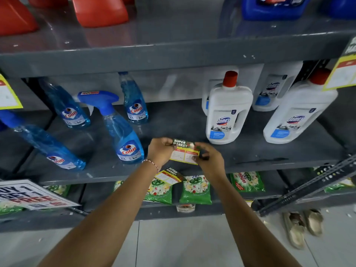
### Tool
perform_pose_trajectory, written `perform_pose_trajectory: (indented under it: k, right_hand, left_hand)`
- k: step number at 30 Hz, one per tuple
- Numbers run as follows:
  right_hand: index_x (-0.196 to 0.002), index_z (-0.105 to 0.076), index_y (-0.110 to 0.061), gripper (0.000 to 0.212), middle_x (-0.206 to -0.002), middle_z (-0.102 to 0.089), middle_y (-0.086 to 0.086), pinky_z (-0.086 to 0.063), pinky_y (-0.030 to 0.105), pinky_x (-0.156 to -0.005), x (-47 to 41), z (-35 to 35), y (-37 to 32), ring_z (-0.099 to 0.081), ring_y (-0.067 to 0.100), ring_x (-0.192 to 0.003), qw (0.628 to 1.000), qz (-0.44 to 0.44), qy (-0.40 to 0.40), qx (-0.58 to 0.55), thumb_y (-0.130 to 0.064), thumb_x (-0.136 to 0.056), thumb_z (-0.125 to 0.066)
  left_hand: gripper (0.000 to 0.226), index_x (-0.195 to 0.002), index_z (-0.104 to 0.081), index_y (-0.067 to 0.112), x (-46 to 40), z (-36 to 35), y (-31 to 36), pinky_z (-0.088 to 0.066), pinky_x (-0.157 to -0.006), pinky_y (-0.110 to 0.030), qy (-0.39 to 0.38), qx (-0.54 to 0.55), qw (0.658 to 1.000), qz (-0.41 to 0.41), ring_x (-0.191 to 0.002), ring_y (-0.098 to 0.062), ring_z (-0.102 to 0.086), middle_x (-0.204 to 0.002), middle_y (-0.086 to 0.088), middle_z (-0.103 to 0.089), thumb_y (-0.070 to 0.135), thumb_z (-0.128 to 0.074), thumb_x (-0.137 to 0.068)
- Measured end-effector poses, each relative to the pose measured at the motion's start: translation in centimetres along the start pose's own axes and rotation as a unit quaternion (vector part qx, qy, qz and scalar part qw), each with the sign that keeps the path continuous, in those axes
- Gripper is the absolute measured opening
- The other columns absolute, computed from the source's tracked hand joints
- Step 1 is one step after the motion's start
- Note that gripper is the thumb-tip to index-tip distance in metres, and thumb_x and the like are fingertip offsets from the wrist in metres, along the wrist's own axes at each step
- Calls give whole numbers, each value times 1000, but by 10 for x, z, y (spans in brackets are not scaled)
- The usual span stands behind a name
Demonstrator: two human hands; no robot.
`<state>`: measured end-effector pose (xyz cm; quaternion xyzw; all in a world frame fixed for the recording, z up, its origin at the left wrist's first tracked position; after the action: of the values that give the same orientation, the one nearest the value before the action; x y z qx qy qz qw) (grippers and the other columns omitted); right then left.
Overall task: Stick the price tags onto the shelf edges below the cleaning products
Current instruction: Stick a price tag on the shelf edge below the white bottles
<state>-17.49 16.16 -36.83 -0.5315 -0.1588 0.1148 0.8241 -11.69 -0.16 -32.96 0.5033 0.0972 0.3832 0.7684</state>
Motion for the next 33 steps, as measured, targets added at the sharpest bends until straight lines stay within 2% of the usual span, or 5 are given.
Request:
perform_pose_trajectory:
  k: [3,10,13,17,33]
  right_hand:
    - [-114,-72,-24,42,-100,-75,-1,-60,36,-83,16,24,5,-72,19,-90,995,21,34,-96,0,-79,-76]
    - [-104,-75,-27,26,-96,-75,-4,-57,25,-70,41,108,52,-67,11,-78,990,-9,140,-3,-11,-83,-75]
    - [-99,-76,-32,27,-98,-77,-2,-61,45,-77,42,130,80,-73,18,-83,987,-29,155,-35,-13,-79,-77]
    - [-92,-78,-29,24,-95,-77,4,-61,49,-79,41,149,103,-74,23,-83,980,-34,182,-78,-10,-78,-78]
    - [-82,-67,-20,23,-93,-67,1,-59,40,-75,14,160,118,-68,21,-77,961,-53,265,-65,-22,-70,-86]
  left_hand:
    - [16,-96,-67,5,22,-9,12,-53,-50,-27,-39,25,999,-19,-44,-16,-56,-71,-5,-68,10,-71,-81]
    - [7,-87,-64,11,71,-98,26,-55,-49,-22,-148,-78,981,-101,-61,-26,-73,-82,-13,-75,5,-63,-84]
    - [10,-81,-66,9,86,-140,28,-42,-42,-7,-154,-121,969,-152,-50,-13,-68,-73,-9,-75,16,-61,-87]
    - [23,-73,-64,7,92,-183,25,-58,-55,-34,-158,-128,965,-167,-56,-18,-71,-69,-13,-73,23,-59,-89]
    - [42,-63,-58,1,93,-213,28,-55,-52,-45,-118,-221,945,-208,-59,-35,-69,-65,-21,-71,31,-53,-93]
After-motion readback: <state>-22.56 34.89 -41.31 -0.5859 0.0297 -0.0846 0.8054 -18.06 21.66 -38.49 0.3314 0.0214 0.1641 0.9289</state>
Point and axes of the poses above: each hand's wrist, its own x-axis away from the middle knuckle, its own z-axis out of the back of the hand, y = z × x, the point moved 1 cm from there along -x, towards the middle knuckle
